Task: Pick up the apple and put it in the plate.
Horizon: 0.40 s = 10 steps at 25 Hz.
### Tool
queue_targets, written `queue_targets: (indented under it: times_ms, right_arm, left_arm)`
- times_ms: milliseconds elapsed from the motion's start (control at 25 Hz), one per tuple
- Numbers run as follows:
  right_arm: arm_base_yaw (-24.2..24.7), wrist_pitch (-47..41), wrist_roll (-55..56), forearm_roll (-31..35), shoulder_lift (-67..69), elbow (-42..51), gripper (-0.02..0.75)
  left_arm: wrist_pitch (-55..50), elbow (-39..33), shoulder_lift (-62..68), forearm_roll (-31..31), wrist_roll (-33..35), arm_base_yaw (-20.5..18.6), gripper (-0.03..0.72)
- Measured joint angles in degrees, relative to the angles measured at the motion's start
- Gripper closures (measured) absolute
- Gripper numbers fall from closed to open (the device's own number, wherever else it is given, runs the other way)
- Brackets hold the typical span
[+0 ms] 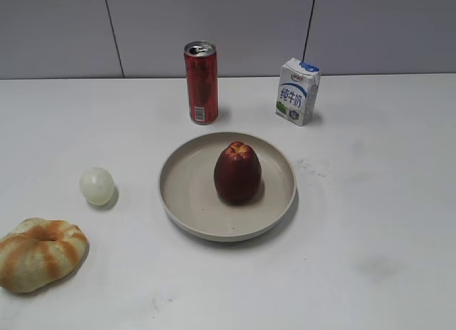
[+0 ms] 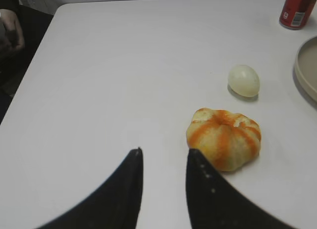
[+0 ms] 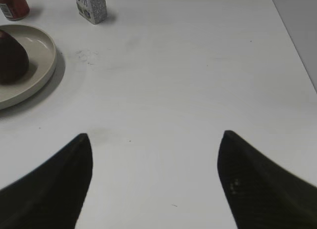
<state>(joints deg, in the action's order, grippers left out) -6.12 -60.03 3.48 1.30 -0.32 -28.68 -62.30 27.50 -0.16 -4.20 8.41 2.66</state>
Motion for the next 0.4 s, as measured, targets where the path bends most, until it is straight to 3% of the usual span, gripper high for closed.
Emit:
queue_targets:
  times_ms: [400]
  right_arm:
    - [0.0,0.0,0.0,0.0,0.0,0.0,0.146]
  left_arm:
    - [0.0,-0.2,0.0,0.0,0.0,0.0,0.452]
